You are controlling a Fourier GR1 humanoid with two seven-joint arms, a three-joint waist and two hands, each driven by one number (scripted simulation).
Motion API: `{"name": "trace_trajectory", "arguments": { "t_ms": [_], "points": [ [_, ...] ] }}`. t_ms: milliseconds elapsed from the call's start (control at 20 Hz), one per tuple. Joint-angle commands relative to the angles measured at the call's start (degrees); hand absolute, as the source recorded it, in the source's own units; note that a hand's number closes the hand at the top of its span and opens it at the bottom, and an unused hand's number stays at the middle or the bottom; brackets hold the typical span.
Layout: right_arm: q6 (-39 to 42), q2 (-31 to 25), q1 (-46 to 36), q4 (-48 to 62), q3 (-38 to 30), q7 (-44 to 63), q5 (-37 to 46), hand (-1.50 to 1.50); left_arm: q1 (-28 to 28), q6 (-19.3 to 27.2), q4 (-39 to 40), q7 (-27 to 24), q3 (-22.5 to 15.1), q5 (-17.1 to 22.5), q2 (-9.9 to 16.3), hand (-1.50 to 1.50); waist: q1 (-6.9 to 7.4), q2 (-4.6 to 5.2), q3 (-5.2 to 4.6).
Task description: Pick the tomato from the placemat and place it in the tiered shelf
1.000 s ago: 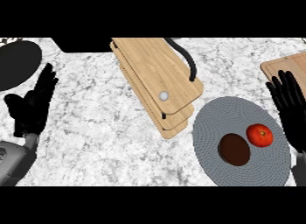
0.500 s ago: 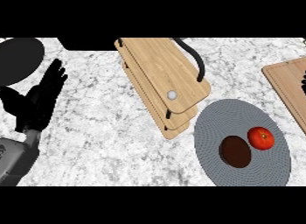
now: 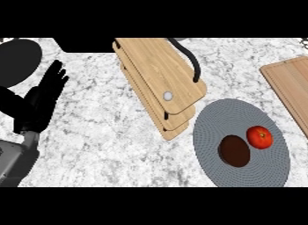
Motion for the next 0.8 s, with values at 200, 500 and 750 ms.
{"name": "trace_trajectory", "arguments": {
  "t_ms": [200,500,750],
  "points": [
    [6.7,-14.7,-0.5,-11.2,8.5,10.2,12.4,-1.50,0.0,-0.4,-1.5,1.4,0.8,0.3,0.1,0.00,0.06,-0.24,-0.23],
    [-0.3,-20.4,-2.3,-24.2,16.0,14.4,32.4,-1.50,0.1,-0.8,-1.8,1.1,0.1,-0.6,-0.2,0.00,0.73,-0.13,-0.16],
    [-6.9,-10.0,-0.5,-32.3,22.8,27.1,37.5,-1.50,0.5,-1.3,-0.3,0.6,1.0,-1.9,-1.9,0.00,0.15,-0.01,-0.08]
  ]
}}
